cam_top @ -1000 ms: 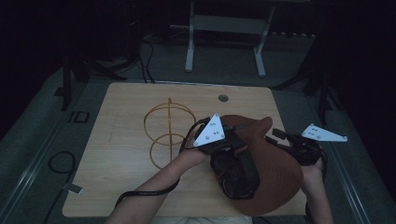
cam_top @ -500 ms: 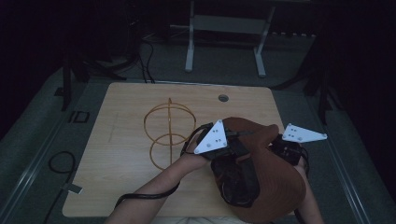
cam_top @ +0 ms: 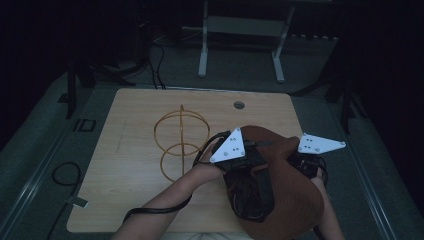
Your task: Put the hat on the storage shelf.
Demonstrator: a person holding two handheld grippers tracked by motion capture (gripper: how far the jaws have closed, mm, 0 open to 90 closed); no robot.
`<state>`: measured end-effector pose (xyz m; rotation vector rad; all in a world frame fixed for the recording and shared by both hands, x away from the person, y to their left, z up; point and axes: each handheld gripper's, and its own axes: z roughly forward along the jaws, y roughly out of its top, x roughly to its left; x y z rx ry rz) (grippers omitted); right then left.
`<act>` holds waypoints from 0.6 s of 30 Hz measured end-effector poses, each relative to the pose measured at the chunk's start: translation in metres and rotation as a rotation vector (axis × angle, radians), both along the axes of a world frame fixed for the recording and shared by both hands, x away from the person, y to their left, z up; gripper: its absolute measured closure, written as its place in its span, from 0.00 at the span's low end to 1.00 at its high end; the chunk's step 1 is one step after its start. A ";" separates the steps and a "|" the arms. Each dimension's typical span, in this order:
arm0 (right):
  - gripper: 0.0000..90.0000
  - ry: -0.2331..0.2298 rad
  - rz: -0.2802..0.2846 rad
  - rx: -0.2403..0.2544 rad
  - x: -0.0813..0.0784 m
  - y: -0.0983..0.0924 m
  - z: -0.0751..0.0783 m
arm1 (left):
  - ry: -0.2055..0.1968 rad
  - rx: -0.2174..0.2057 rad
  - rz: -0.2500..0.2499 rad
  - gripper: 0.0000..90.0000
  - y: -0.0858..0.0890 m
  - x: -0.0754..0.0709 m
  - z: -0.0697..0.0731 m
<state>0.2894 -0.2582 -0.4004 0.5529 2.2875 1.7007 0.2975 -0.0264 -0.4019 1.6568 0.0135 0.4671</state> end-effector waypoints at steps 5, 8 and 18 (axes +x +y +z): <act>0.96 0.004 0.007 0.019 -0.003 -0.002 -0.001 | 0.018 0.004 0.004 0.81 0.001 0.001 0.005; 0.96 0.001 0.005 0.030 -0.004 -0.004 0.001 | 0.010 -0.007 0.024 0.65 0.002 0.001 0.008; 0.97 -0.021 -0.042 0.071 -0.004 -0.013 0.011 | 0.032 0.013 0.123 0.42 0.008 -0.002 0.021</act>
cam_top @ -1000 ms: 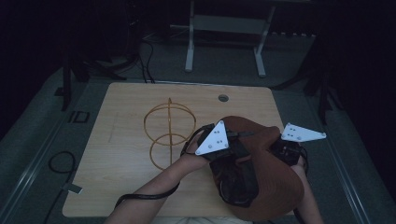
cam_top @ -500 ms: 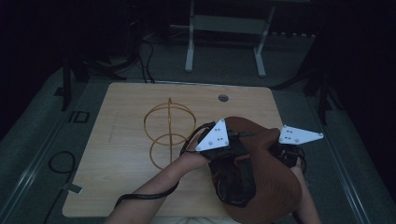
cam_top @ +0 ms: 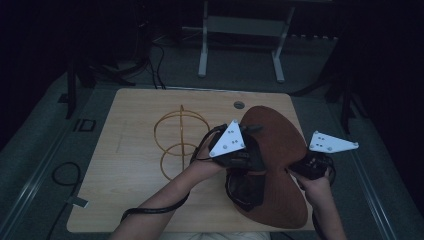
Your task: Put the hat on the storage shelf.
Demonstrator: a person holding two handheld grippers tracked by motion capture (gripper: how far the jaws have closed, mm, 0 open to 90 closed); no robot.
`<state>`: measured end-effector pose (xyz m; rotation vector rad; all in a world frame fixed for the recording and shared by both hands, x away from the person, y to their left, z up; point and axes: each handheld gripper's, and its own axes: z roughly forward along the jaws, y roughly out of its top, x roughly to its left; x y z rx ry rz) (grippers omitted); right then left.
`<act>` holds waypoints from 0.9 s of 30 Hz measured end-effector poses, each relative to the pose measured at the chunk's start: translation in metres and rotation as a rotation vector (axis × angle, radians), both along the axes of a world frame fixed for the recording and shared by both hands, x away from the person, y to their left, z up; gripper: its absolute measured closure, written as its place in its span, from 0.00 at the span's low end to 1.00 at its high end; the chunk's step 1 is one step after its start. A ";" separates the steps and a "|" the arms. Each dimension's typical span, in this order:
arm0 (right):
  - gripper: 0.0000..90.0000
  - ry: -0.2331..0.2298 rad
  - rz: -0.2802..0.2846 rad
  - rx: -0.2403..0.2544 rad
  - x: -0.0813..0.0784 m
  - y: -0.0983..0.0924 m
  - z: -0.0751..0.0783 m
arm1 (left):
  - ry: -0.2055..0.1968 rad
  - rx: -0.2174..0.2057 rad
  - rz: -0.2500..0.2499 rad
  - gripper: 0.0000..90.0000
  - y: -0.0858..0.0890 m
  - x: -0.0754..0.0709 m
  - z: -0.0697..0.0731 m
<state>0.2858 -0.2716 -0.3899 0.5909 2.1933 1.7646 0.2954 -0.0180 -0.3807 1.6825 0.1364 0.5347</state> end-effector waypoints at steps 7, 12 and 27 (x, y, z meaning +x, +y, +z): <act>0.97 -0.022 -0.033 0.026 0.000 -0.007 0.009 | 0.014 0.032 0.061 0.40 0.014 -0.003 0.006; 0.97 -0.028 -0.054 0.036 0.003 -0.011 0.016 | 0.036 0.029 0.082 0.40 0.028 -0.007 0.010; 0.97 -0.050 -0.117 0.123 0.028 -0.018 0.043 | 0.153 0.054 0.050 0.40 0.093 -0.034 -0.010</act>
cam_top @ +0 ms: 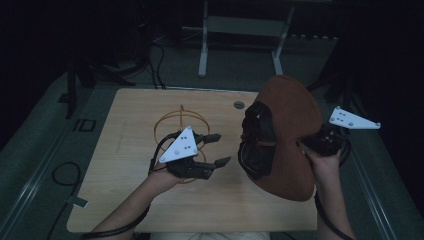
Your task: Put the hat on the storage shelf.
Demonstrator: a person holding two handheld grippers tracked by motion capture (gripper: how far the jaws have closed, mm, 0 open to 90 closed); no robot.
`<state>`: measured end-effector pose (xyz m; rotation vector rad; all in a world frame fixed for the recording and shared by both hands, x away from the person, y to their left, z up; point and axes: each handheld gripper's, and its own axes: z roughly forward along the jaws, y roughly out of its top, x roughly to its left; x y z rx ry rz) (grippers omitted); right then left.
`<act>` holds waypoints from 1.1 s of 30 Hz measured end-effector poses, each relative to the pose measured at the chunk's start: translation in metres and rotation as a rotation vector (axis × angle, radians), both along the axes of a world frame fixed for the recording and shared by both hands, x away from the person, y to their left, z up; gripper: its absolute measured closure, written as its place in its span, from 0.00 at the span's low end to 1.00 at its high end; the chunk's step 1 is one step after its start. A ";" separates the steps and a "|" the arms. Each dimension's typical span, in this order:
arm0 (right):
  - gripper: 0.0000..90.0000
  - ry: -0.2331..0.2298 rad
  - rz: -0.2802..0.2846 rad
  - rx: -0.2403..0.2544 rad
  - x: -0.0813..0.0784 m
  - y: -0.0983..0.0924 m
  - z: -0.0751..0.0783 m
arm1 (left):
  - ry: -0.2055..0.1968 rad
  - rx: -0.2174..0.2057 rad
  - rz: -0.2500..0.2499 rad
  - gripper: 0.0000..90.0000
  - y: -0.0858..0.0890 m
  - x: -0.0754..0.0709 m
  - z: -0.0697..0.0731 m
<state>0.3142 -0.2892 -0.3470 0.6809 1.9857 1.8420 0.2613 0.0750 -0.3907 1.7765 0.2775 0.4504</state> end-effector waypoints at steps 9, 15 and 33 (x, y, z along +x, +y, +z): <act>0.97 0.006 -0.014 0.007 0.019 0.013 0.013 | 0.051 0.035 -0.045 0.40 0.027 -0.022 -0.038; 0.97 0.008 -0.016 0.012 0.030 0.023 0.021 | 0.086 0.034 -0.036 0.40 0.050 -0.027 -0.062; 0.97 0.025 -0.010 -0.011 0.062 0.063 0.023 | 0.135 -0.053 0.447 0.40 0.168 -0.043 -0.149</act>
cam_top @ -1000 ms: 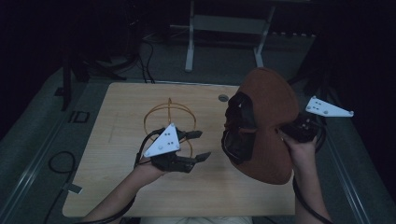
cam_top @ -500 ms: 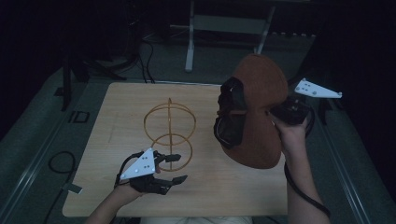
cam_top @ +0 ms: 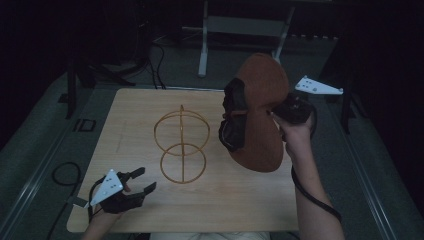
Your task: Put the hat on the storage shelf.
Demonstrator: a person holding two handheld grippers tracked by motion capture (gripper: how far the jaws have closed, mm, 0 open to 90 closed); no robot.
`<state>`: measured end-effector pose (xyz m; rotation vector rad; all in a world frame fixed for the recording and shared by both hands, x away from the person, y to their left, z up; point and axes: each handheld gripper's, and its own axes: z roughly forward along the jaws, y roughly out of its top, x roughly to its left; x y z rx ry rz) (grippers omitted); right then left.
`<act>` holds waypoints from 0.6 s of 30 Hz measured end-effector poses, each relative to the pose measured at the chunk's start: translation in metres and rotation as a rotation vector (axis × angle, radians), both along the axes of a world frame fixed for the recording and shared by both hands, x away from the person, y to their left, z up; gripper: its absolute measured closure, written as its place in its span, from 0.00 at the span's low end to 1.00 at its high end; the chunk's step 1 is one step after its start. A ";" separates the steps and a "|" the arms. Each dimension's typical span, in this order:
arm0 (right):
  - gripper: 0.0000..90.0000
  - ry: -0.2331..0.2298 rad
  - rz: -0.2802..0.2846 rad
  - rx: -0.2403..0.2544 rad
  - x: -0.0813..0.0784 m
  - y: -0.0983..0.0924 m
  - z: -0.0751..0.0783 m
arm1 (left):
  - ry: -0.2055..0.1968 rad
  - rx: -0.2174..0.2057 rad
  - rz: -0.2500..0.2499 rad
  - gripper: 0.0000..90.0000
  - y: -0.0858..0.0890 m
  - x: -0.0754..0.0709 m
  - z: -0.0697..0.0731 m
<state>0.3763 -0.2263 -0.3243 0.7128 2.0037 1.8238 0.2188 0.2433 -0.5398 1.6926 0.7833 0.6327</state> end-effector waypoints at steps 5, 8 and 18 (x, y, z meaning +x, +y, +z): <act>0.96 0.003 0.013 -0.010 0.005 0.014 0.001 | 0.024 -0.009 0.187 0.32 0.029 0.003 -0.010; 0.96 0.008 0.027 -0.025 0.009 0.026 0.002 | 0.048 -0.017 0.305 0.23 0.041 0.005 -0.014; 0.96 0.028 0.099 -0.051 0.020 0.073 0.011 | 0.135 -0.023 0.580 0.03 0.063 0.014 -0.033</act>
